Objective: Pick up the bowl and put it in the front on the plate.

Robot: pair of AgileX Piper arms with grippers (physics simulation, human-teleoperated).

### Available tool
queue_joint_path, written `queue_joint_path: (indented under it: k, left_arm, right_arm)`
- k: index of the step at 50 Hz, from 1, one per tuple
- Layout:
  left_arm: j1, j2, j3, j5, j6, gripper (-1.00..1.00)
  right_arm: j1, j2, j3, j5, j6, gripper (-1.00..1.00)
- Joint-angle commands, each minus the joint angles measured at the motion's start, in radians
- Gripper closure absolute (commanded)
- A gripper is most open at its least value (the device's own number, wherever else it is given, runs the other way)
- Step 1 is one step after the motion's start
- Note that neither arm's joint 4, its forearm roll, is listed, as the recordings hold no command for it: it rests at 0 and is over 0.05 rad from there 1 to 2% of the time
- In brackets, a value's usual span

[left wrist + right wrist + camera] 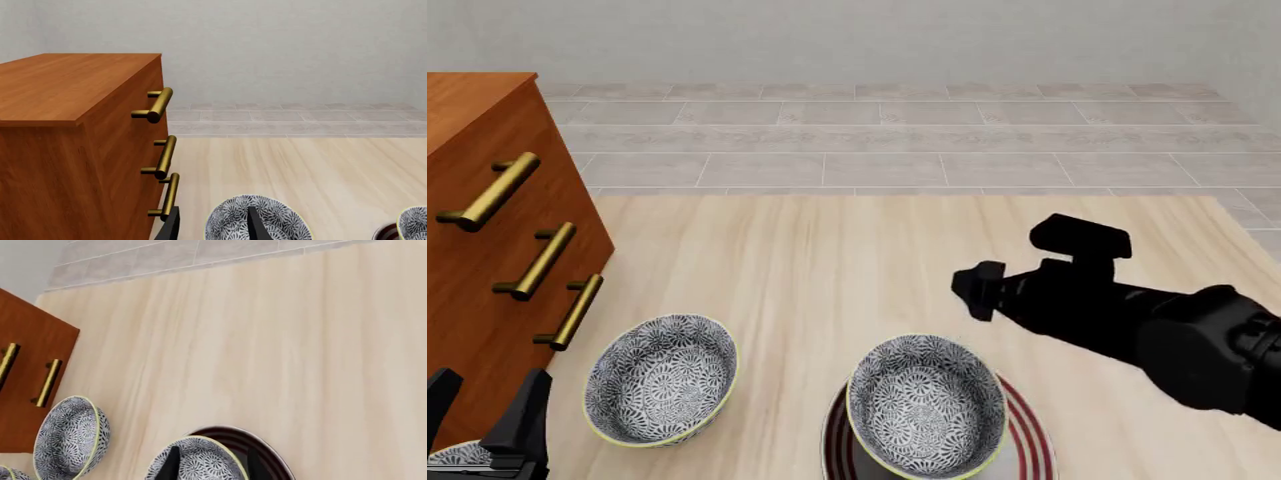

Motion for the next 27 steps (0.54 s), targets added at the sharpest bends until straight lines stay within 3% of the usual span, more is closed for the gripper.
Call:
queue_joint_path:
  k: [1, 27]
  left_arm:
    - [0.0, 0.0, 0.0, 0.0, 0.0, -1.0]
    - [0.0, 0.0, 0.0, 0.0, 0.0, -1.0]
  right_arm:
    - [-0.013, -0.02, -0.077, 0.034, -0.021, -1.0]
    - [-0.031, -0.059, -0.124, 0.02, -0.01, -1.0]
